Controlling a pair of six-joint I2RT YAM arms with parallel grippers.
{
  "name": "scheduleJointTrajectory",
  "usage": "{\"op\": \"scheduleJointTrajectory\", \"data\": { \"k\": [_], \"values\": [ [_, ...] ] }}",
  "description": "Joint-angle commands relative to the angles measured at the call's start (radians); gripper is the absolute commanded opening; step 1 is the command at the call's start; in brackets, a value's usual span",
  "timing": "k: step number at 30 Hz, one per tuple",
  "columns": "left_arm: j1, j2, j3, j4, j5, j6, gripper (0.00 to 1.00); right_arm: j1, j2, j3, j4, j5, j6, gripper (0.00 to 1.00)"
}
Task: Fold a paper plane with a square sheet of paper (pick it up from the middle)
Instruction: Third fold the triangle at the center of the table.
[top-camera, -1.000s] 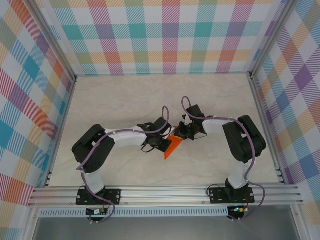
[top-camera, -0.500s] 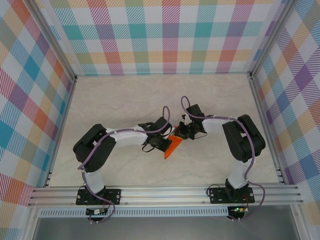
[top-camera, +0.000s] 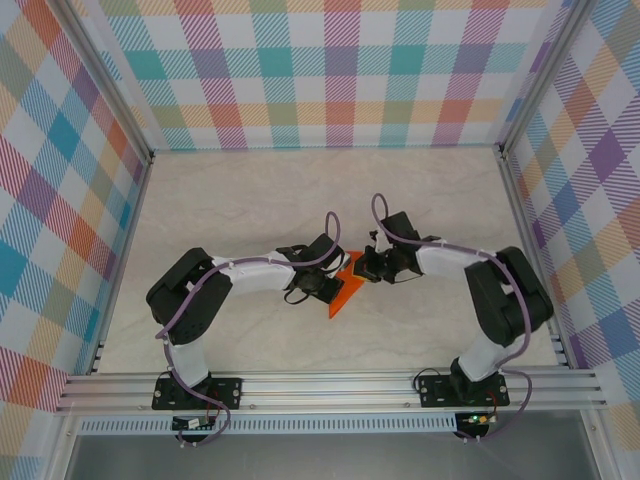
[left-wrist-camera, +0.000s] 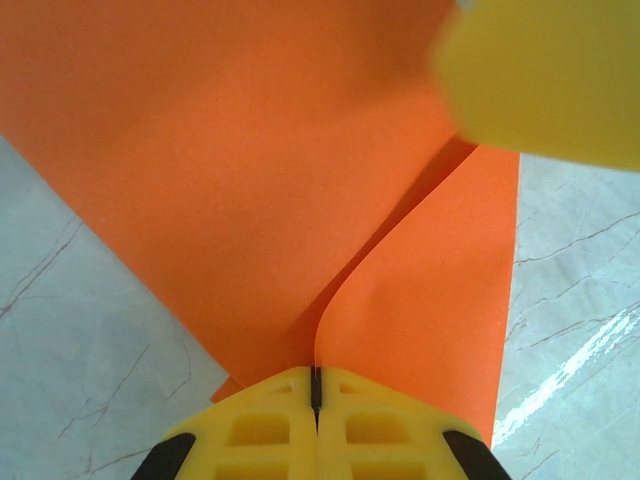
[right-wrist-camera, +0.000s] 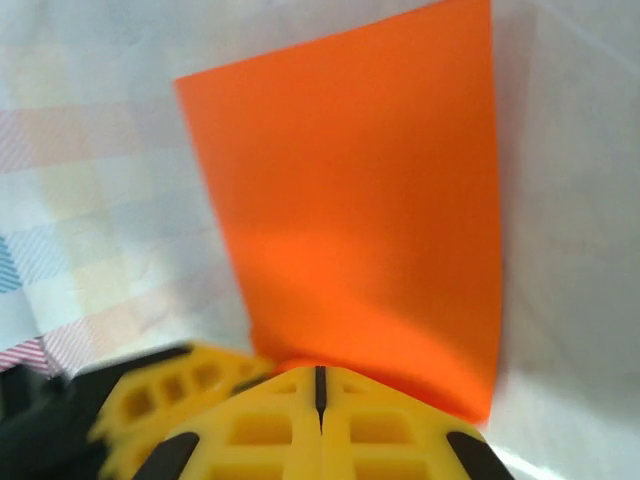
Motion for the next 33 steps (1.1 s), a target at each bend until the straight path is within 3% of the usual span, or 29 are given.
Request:
{"op": "scheduleJointTrajectory", "data": {
  "k": [1, 5, 9, 26, 33],
  "values": [
    [0.013, 0.03, -0.031, -0.001, -0.007, 0.018, 0.0, -0.006, -0.105, -0.124, 0.114, -0.04, 0.1, 0.0],
    [0.013, 0.031, -0.035, -0.001, -0.002, 0.02, 0.0, 0.035, -0.199, -0.275, 0.241, -0.044, 0.194, 0.0],
    [0.013, 0.036, -0.036, -0.001, -0.001, 0.019, 0.0, 0.115, -0.231, -0.308, 0.276, 0.012, 0.24, 0.0],
    [0.014, 0.038, -0.035, -0.001, 0.003, 0.016, 0.0, 0.233, -0.067, -0.325, 0.549, 0.08, 0.359, 0.0],
    [0.016, 0.04, -0.031, -0.001, 0.002, 0.018, 0.0, 0.241, -0.003, -0.349, 0.506, 0.132, 0.346, 0.0]
  ]
}}
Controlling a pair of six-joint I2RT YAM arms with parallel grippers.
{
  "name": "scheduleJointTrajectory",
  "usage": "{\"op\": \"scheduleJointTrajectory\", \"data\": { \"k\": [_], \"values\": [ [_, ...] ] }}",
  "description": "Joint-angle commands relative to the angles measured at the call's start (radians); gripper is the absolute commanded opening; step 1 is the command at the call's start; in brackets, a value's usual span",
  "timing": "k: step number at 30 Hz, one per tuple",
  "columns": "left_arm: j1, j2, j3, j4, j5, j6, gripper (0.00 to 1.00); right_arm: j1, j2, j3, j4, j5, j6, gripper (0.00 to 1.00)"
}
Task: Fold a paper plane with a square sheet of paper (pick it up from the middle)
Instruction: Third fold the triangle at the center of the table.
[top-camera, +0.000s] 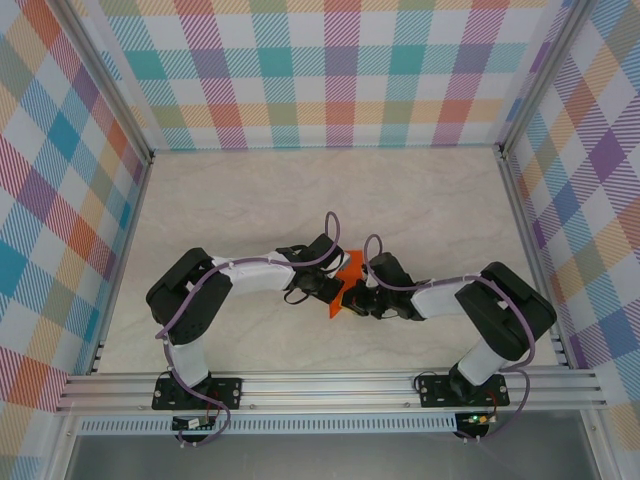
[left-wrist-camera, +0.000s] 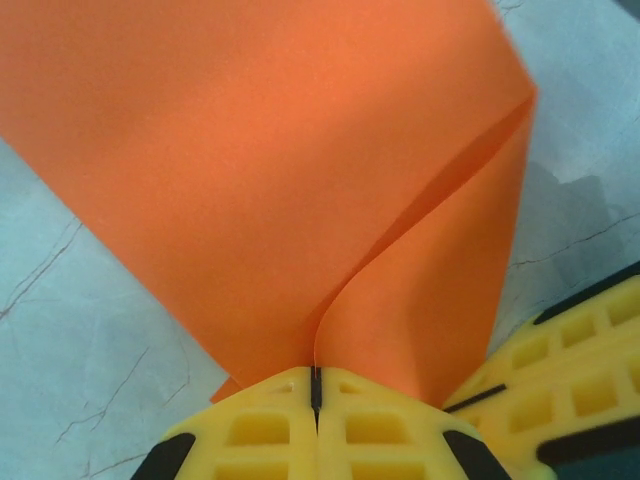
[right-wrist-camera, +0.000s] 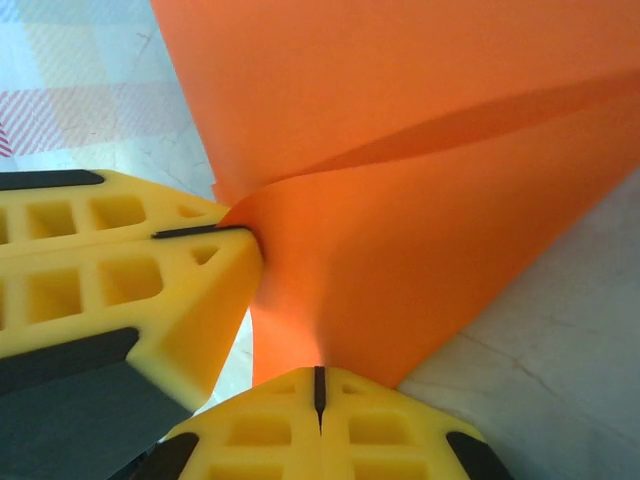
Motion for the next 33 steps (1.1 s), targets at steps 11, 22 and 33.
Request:
{"op": "scheduleJointTrajectory", "data": {
  "k": [11, 22, 33],
  "values": [
    [0.02, 0.046, -0.034, -0.009, 0.005, 0.018, 0.0, 0.029, -0.125, -0.02, -0.037, 0.023, 0.001, 0.0],
    [0.027, 0.055, -0.03, -0.009, 0.021, 0.017, 0.0, 0.082, 0.036, -0.027, 0.1, 0.031, 0.05, 0.0],
    [0.042, 0.054, -0.033, -0.009, 0.033, 0.027, 0.0, 0.094, -0.072, -0.027, 0.027, 0.049, 0.032, 0.0]
  ]
}}
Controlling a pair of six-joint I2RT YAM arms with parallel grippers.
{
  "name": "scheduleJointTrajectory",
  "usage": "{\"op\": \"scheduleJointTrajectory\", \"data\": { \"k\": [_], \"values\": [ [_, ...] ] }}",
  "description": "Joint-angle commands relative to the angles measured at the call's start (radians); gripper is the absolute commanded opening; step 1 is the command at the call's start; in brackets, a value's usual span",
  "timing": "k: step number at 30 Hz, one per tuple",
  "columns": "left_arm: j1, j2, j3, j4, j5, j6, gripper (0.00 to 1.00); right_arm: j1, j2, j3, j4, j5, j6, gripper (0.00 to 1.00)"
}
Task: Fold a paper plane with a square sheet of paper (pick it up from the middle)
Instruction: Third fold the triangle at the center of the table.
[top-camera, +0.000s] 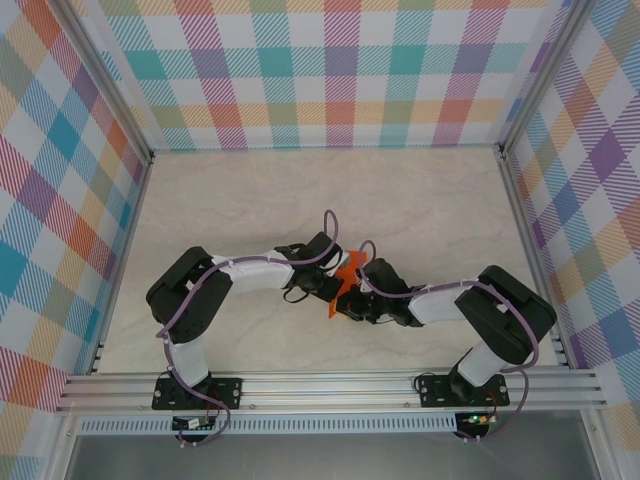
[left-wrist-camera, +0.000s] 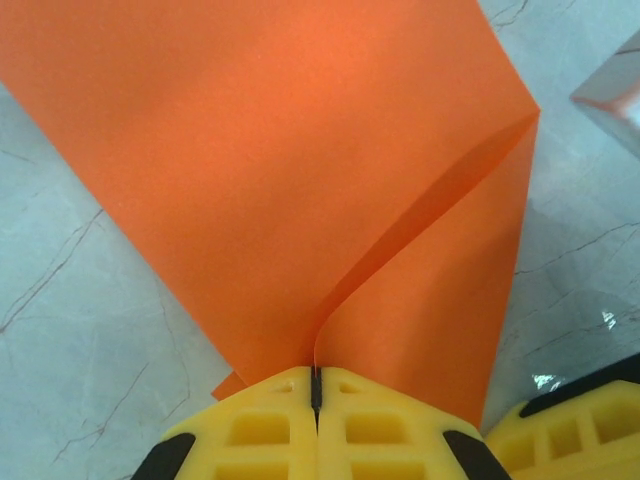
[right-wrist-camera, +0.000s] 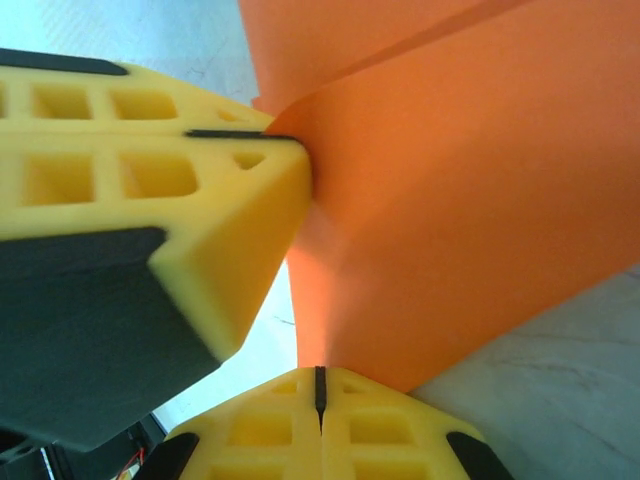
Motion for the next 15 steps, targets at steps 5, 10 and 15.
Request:
{"op": "scheduleJointTrajectory", "data": {
  "k": [5, 10, 15],
  "values": [
    [0.029, 0.058, -0.026, -0.027, 0.01, 0.023, 0.0, 0.045, 0.0, -0.002, 0.044, 0.014, 0.015, 0.0],
    [0.03, 0.064, -0.021, -0.028, 0.02, 0.023, 0.0, 0.064, 0.074, 0.019, 0.018, 0.053, 0.018, 0.0],
    [0.032, 0.065, -0.016, -0.027, 0.022, 0.027, 0.0, 0.07, 0.042, 0.039, -0.061, 0.065, -0.003, 0.0]
  ]
}}
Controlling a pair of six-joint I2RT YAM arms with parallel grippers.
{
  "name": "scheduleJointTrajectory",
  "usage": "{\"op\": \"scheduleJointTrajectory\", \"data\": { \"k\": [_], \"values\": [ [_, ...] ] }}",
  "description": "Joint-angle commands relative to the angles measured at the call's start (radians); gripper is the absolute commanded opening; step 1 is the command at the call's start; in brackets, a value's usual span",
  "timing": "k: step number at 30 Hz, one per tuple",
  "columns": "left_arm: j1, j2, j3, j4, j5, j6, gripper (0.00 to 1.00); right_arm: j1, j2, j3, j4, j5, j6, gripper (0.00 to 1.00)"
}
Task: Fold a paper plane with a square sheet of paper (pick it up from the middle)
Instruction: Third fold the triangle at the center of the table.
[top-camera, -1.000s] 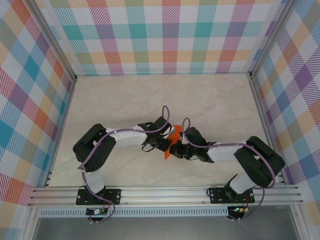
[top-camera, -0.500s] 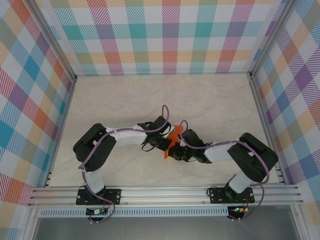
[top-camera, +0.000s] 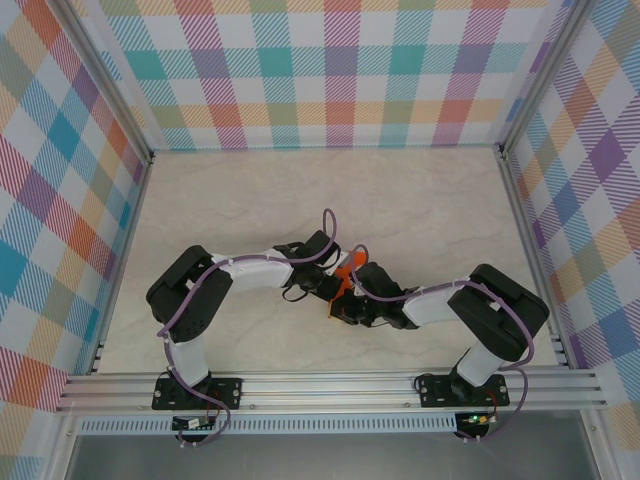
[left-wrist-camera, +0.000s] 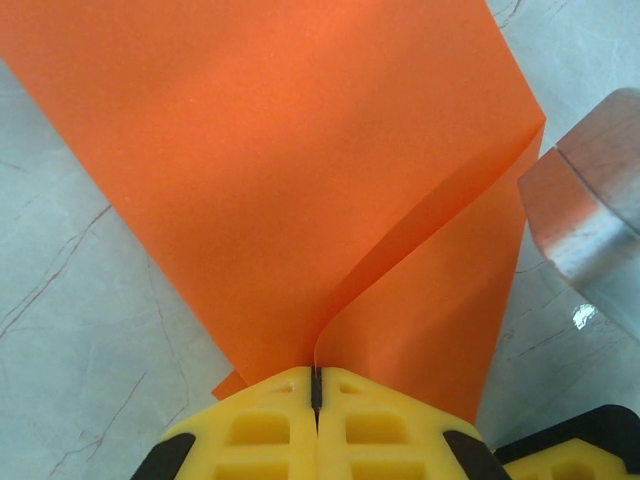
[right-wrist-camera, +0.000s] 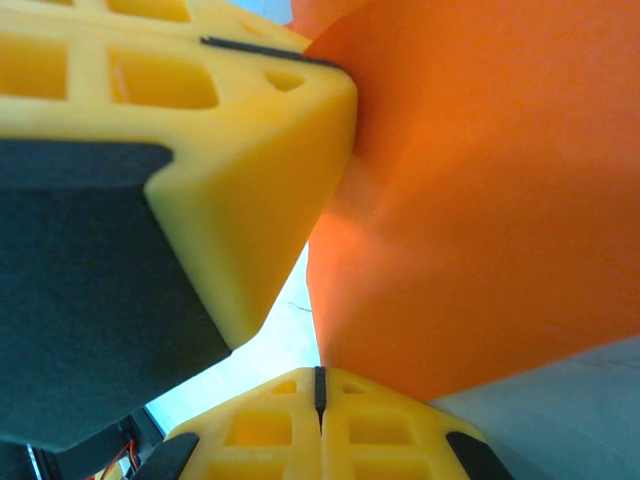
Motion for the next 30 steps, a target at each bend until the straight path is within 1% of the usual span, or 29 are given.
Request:
{"op": "scheduleJointTrajectory", "data": {
  "k": [1, 4, 7, 13, 17, 20, 23, 26, 29, 30],
  "values": [
    [0.016, 0.06, -0.015, -0.031, -0.013, 0.014, 0.0, 0.016, -0.022, 0.027, -0.102, 0.046, -0.02, 0.0],
    [0.018, 0.06, -0.012, -0.031, -0.01, 0.015, 0.0, 0.027, -0.064, 0.036, -0.127, 0.051, -0.027, 0.0],
    [0.018, 0.062, -0.007, -0.033, -0.007, 0.015, 0.0, 0.042, -0.066, 0.047, -0.121, 0.049, -0.024, 0.0],
    [0.019, 0.062, -0.004, -0.036, -0.004, 0.015, 0.0, 0.048, 0.015, 0.069, -0.111, 0.062, -0.023, 0.0],
    [0.018, 0.063, -0.002, -0.039, -0.004, 0.012, 0.0, 0.051, 0.055, 0.07, -0.185, 0.093, -0.016, 0.0],
    [0.018, 0.059, -0.001, -0.041, -0.004, 0.01, 0.0, 0.052, 0.024, 0.057, -0.214, 0.105, -0.02, 0.0],
    [0.019, 0.054, 0.007, -0.051, -0.008, 0.013, 0.0, 0.048, -0.077, 0.049, -0.239, 0.109, -0.044, 0.0],
    [0.019, 0.049, 0.01, -0.058, -0.011, 0.011, 0.0, -0.011, -0.205, 0.024, -0.28, 0.11, -0.062, 0.0],
    [0.018, 0.044, 0.013, -0.061, -0.016, 0.012, 0.0, -0.12, -0.287, -0.002, -0.341, 0.088, -0.097, 0.0],
    [0.019, 0.045, 0.013, -0.06, -0.015, 0.011, 0.01, -0.163, -0.291, -0.003, -0.342, 0.057, -0.115, 0.0]
  ]
}}
